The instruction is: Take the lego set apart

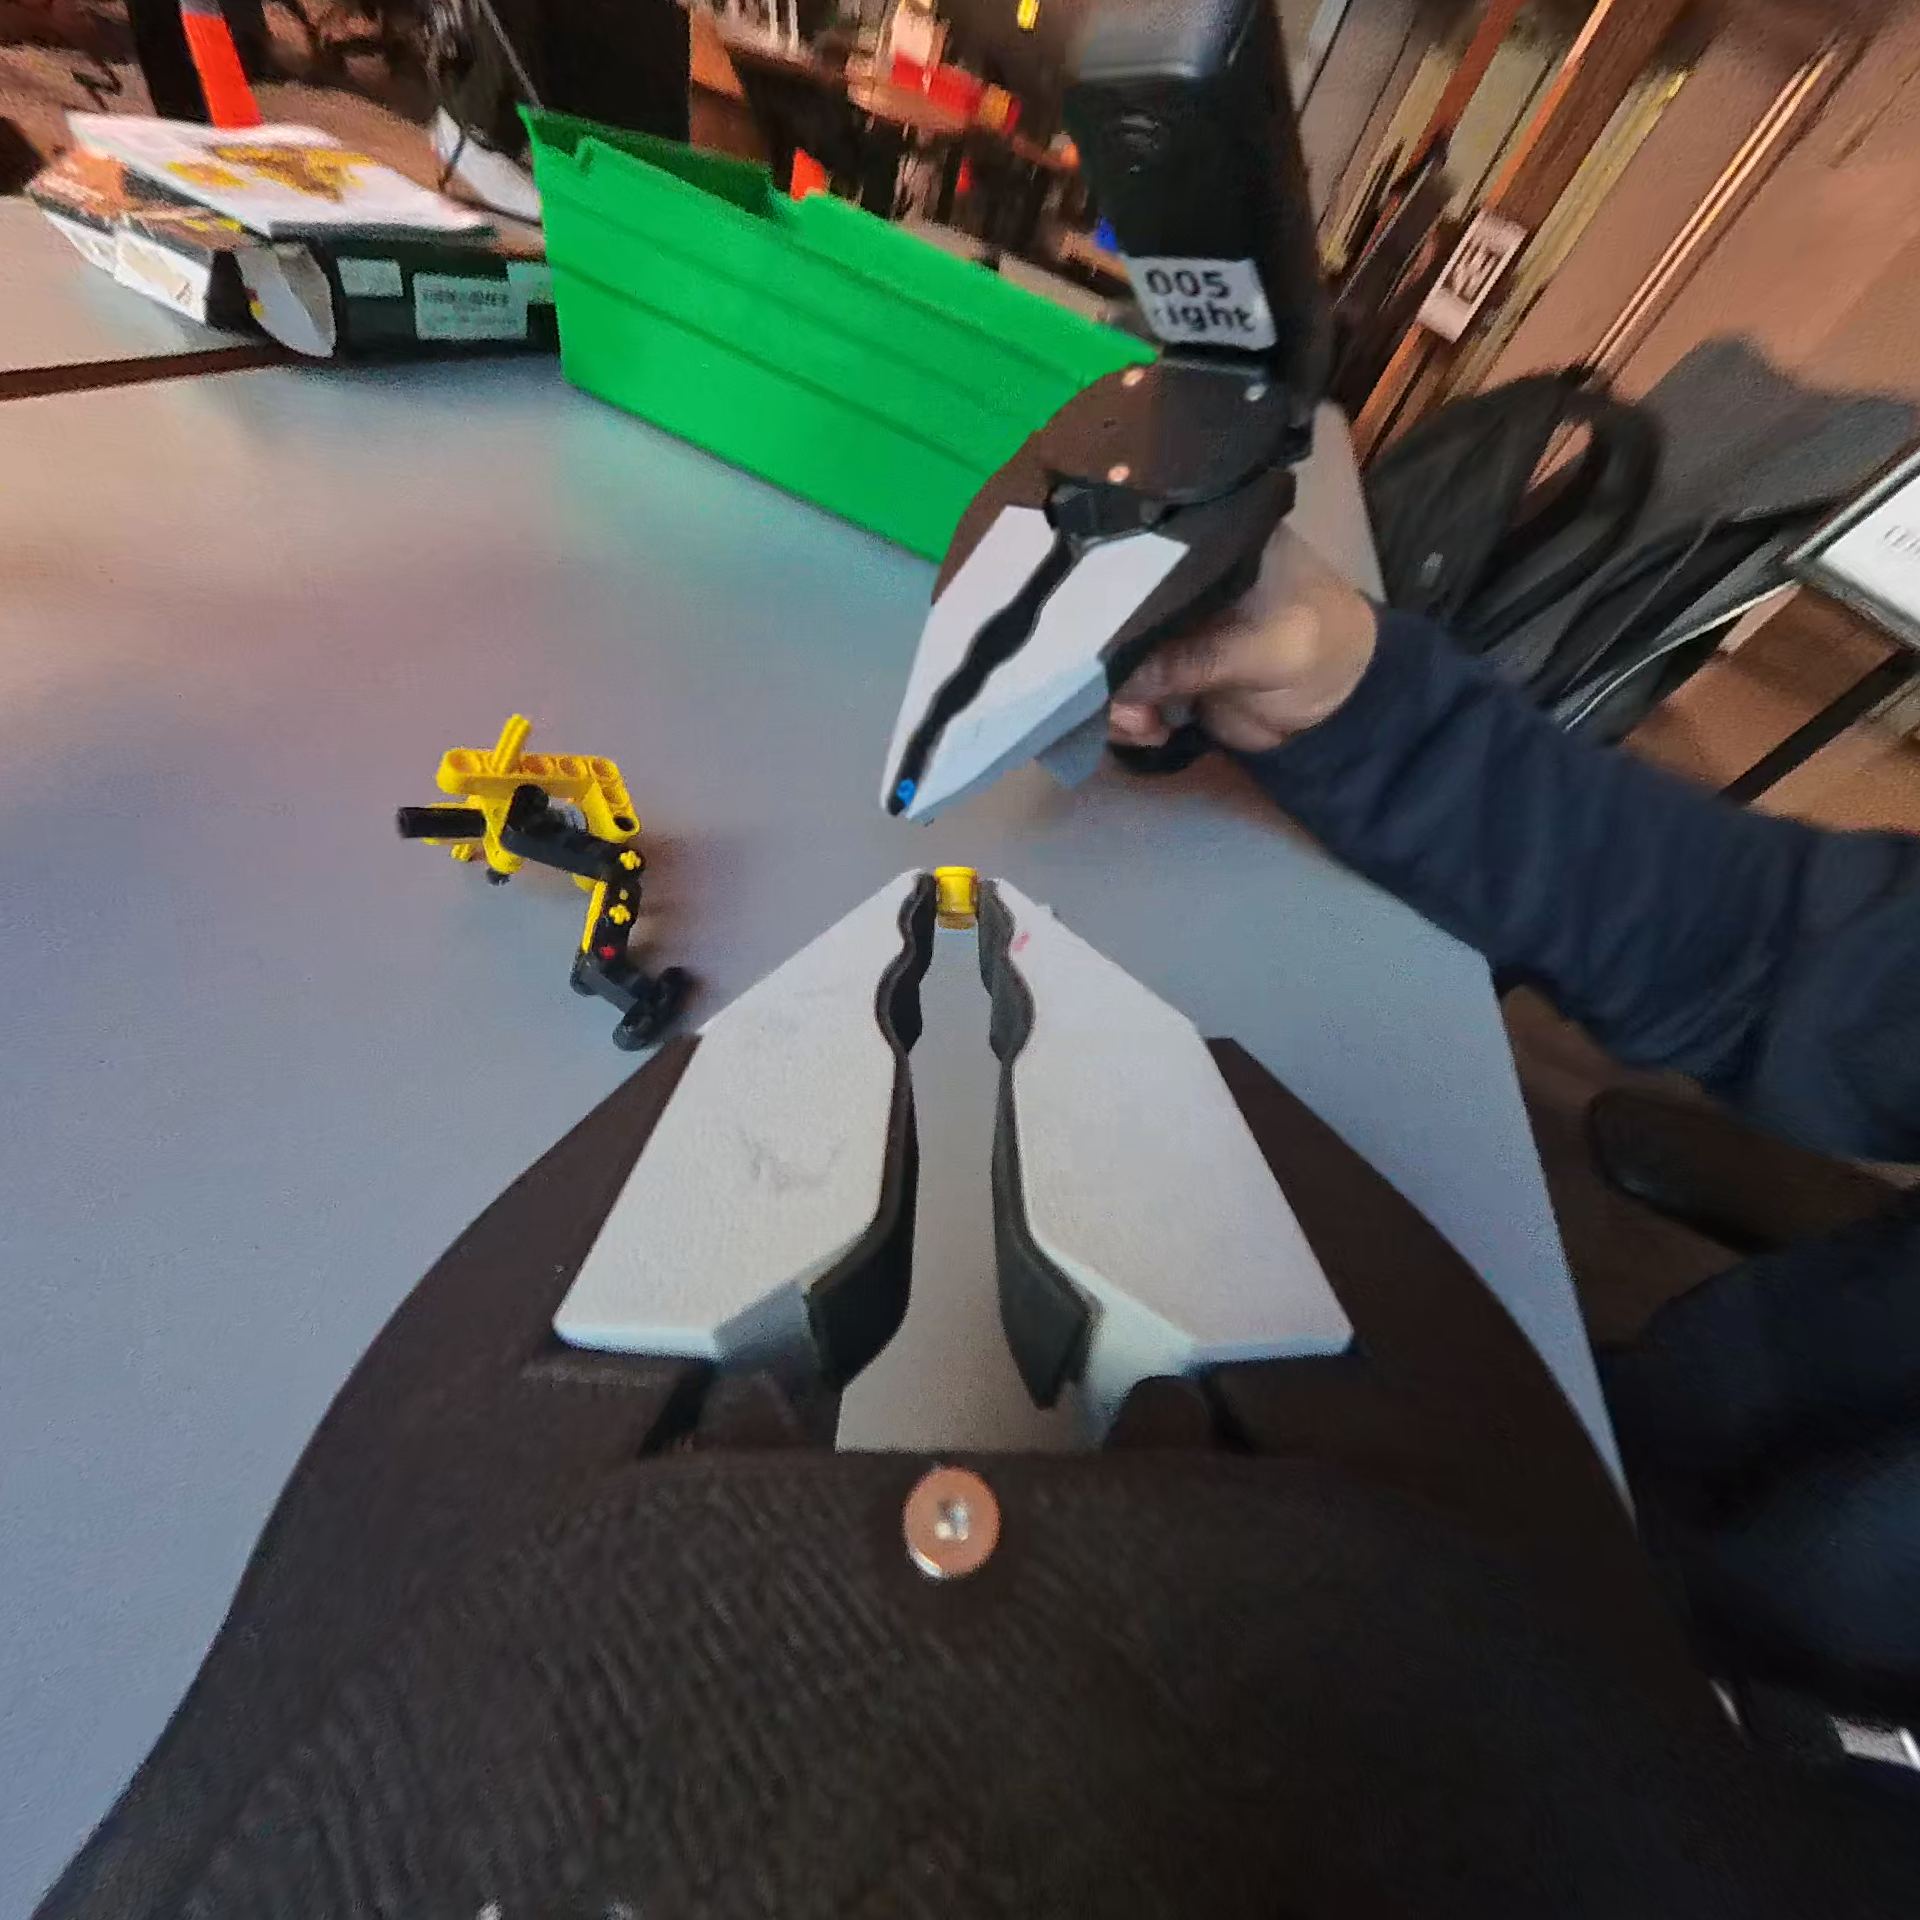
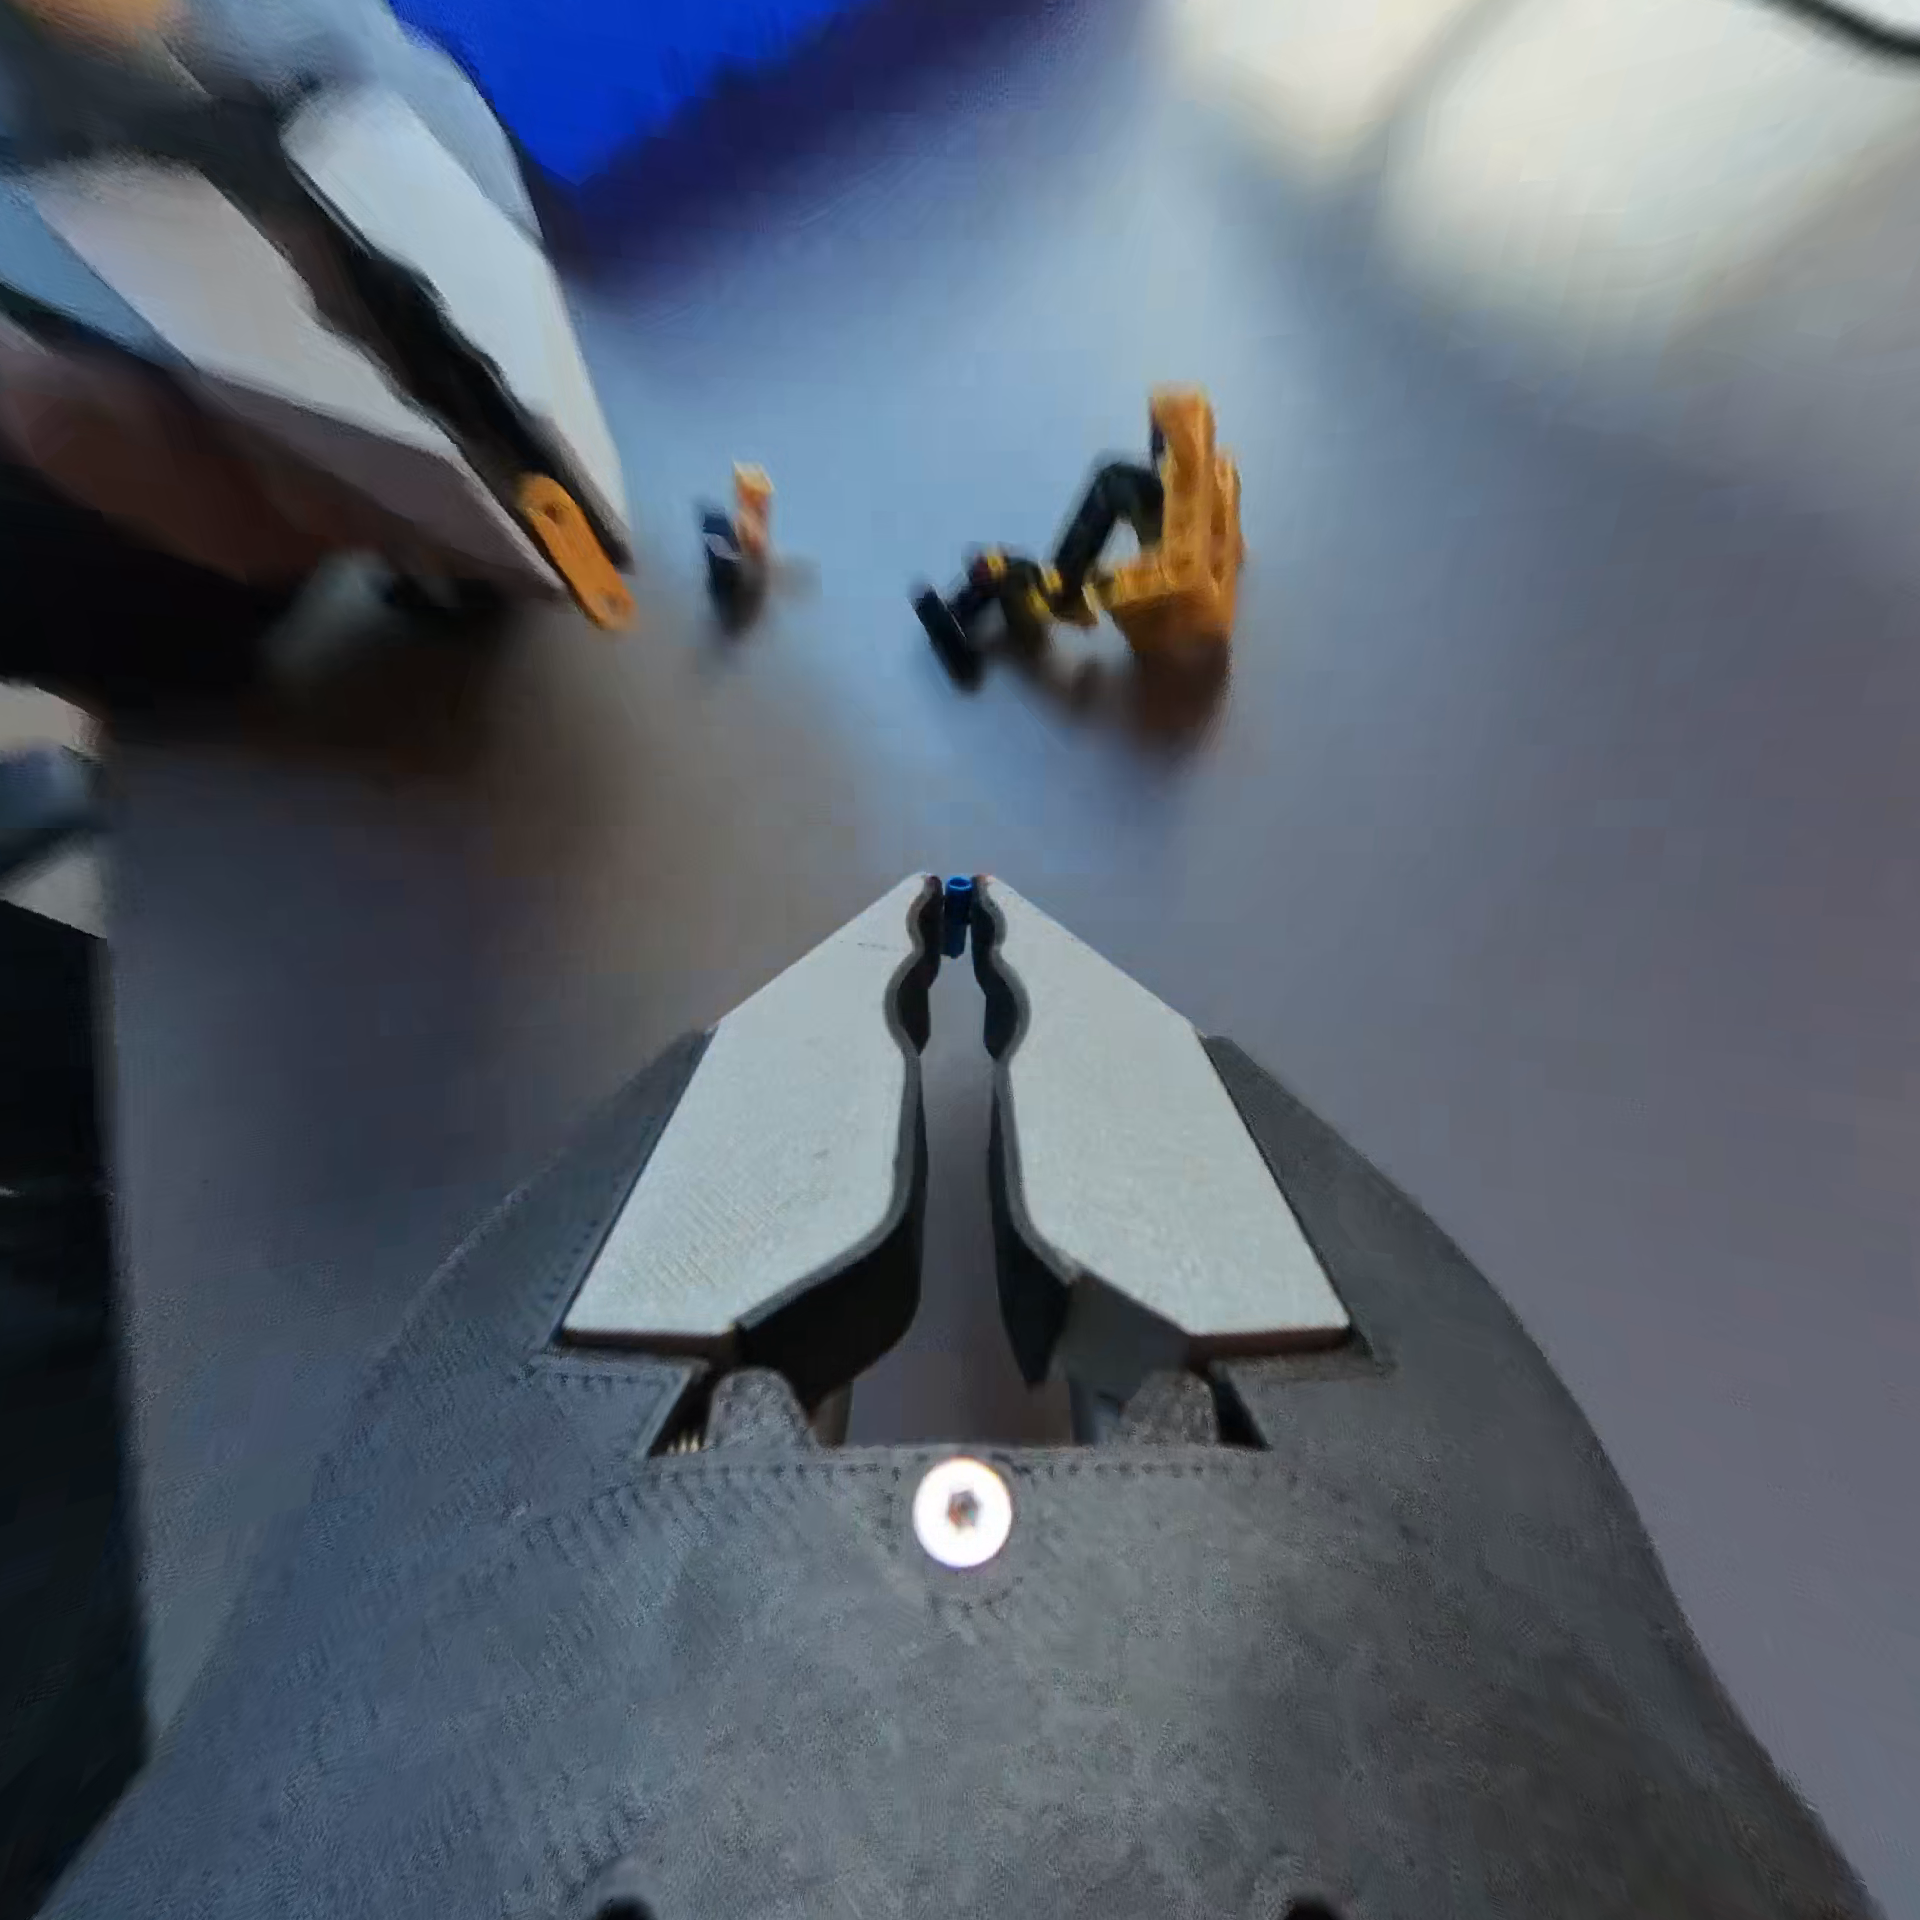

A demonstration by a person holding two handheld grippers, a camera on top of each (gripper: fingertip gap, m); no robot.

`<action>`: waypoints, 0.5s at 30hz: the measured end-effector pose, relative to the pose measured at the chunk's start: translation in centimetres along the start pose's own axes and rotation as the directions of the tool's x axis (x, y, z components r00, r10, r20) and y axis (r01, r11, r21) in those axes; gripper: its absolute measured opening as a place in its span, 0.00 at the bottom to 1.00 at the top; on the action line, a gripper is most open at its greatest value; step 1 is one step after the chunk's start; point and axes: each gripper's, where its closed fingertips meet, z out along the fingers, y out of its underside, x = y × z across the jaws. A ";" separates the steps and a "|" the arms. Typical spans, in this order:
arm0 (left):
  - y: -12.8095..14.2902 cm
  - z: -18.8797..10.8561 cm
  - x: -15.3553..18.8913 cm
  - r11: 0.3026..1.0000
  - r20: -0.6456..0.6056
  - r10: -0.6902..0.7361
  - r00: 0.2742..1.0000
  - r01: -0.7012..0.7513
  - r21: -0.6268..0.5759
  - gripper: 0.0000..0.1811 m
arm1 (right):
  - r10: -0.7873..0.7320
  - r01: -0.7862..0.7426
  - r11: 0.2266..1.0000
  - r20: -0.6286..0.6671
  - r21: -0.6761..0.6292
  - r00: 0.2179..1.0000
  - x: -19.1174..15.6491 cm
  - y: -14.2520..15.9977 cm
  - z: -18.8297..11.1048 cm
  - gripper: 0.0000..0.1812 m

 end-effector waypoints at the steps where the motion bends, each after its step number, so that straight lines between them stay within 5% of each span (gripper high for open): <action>1: 0.3 0.2 0.0 1.000 0.005 0.012 1.000 -0.012 -0.027 0.03 | -0.038 0.036 0.997 -0.037 -0.067 0.999 0.4 1.3 0.4 0.01; 5: 0.7 0.4 0.0 0.998 0.007 0.019 1.000 -0.019 -0.053 0.03 | -0.080 0.075 0.990 -0.041 -0.115 0.996 0.7 2.1 0.7 0.01; 15: 0.2 -0.3 -0.2 0.999 -0.031 -0.049 0.998 0.048 -0.012 0.03 | -0.120 0.120 0.991 0.001 -0.055 0.993 -0.6 1.0 -1.1 0.20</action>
